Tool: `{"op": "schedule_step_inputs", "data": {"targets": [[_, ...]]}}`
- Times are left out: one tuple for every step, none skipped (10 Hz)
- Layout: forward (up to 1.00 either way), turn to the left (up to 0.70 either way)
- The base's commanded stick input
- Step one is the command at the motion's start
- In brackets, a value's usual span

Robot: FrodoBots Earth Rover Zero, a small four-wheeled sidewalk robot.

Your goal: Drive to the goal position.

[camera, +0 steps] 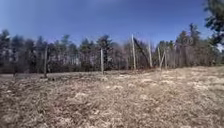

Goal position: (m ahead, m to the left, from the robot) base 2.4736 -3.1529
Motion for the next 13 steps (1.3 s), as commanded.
{"op": "schedule_step_inputs", "data": {"targets": [[0.70,0.00],[0.70,0.00],[0.70,0.00],[0.70,0.00],[0.70,0.00],[0.70,0.00],[0.70,0.00],[0.70,0.00],[0.70,0.00],[0.70,0.00],[0.70,0.00],[0.70,0.00],[0.70,0.00]]}}
